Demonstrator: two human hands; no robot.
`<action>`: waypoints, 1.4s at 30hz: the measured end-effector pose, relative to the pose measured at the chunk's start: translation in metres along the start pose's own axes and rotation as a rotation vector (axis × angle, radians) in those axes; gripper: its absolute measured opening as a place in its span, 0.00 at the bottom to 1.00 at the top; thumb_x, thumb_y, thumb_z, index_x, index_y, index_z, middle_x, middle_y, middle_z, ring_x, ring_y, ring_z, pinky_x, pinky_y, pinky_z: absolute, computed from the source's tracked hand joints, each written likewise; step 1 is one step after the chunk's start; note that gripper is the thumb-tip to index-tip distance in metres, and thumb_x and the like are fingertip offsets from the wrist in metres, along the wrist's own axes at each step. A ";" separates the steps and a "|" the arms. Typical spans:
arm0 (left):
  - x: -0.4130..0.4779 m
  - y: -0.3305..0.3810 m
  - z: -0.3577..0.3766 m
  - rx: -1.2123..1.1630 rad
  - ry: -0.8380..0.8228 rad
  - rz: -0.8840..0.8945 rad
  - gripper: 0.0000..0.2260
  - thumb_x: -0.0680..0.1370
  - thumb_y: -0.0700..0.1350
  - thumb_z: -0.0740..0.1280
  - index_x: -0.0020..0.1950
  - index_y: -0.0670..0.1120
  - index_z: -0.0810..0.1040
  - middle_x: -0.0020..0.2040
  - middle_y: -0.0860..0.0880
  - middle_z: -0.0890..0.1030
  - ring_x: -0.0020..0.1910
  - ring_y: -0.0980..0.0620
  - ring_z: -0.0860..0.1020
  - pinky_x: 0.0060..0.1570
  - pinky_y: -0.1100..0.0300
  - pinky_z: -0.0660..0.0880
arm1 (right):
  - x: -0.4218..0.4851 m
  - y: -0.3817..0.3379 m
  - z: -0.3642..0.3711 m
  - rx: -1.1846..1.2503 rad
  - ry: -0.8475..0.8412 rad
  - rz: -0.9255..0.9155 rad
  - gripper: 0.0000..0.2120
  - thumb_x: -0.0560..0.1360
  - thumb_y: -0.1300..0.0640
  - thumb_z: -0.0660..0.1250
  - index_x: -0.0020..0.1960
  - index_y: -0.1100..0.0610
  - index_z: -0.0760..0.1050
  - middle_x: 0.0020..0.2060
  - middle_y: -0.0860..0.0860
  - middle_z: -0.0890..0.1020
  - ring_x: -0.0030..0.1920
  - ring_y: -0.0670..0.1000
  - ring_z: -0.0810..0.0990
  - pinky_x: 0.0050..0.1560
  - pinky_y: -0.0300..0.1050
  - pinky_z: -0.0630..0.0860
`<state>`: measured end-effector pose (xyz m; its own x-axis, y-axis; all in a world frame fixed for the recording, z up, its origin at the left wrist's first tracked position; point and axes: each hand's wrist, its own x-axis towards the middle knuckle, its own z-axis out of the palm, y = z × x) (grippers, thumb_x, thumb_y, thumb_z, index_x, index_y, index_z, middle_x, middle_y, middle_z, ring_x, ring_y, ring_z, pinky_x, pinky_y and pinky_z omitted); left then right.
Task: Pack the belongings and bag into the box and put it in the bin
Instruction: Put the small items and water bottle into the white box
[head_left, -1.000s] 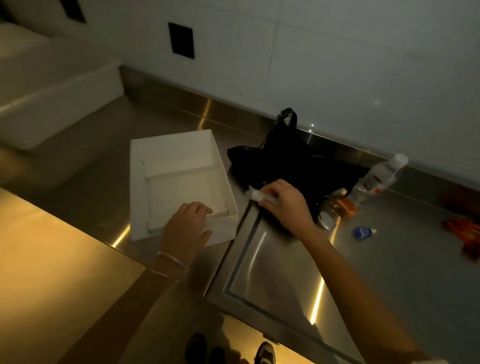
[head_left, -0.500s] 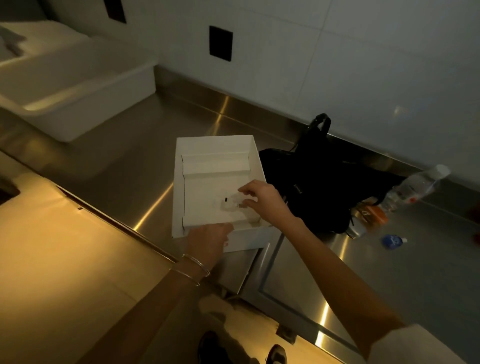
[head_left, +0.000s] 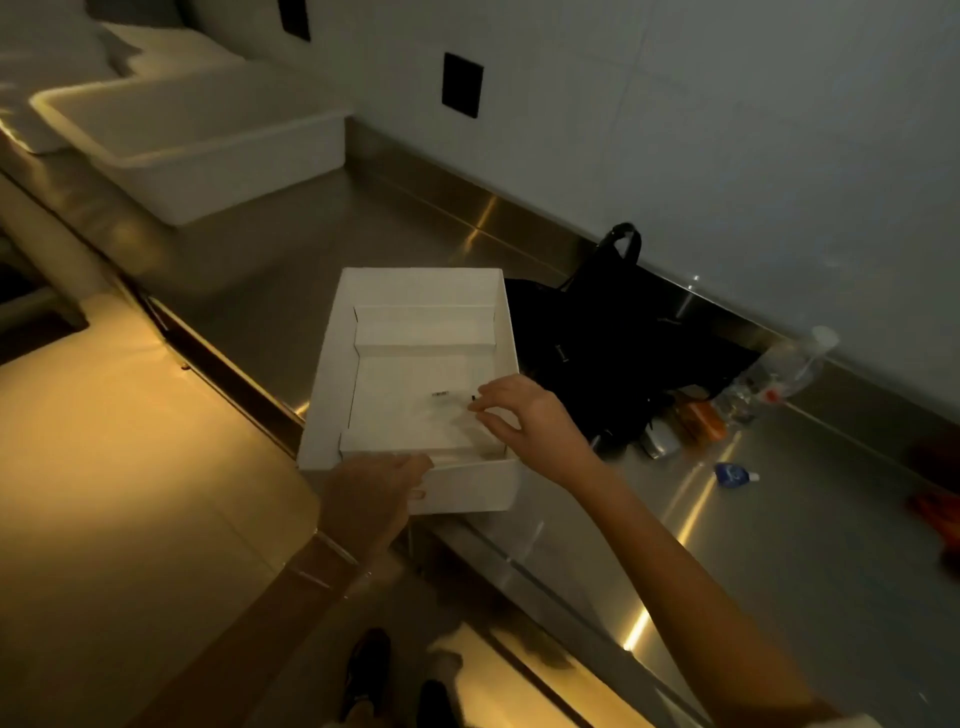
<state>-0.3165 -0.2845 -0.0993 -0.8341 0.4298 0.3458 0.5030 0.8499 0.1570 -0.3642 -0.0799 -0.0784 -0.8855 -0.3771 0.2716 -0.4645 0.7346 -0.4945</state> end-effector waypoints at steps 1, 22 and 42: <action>-0.008 0.011 -0.006 -0.001 0.039 -0.005 0.19 0.52 0.41 0.82 0.40 0.42 0.82 0.32 0.45 0.84 0.28 0.46 0.82 0.28 0.55 0.80 | -0.011 -0.006 -0.007 0.007 0.016 -0.017 0.06 0.74 0.61 0.67 0.50 0.59 0.80 0.50 0.57 0.81 0.54 0.53 0.77 0.55 0.42 0.70; 0.025 0.189 -0.001 -0.366 0.082 0.811 0.13 0.58 0.44 0.80 0.39 0.46 0.83 0.31 0.49 0.83 0.28 0.52 0.81 0.28 0.64 0.76 | -0.252 -0.047 -0.109 -0.264 0.206 0.649 0.10 0.75 0.51 0.63 0.50 0.53 0.80 0.45 0.50 0.84 0.45 0.49 0.80 0.49 0.42 0.74; 0.056 0.297 0.087 -0.382 -0.172 1.087 0.13 0.56 0.46 0.81 0.31 0.47 0.79 0.23 0.50 0.79 0.21 0.52 0.76 0.22 0.67 0.71 | -0.360 -0.016 -0.082 -0.527 0.198 1.118 0.04 0.72 0.54 0.68 0.47 0.52 0.79 0.39 0.50 0.83 0.38 0.57 0.81 0.35 0.49 0.77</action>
<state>-0.2333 0.0181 -0.1138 0.0734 0.9361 0.3440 0.9829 -0.1263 0.1341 -0.0372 0.0907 -0.1002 -0.7528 0.6557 0.0590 0.6417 0.7508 -0.1562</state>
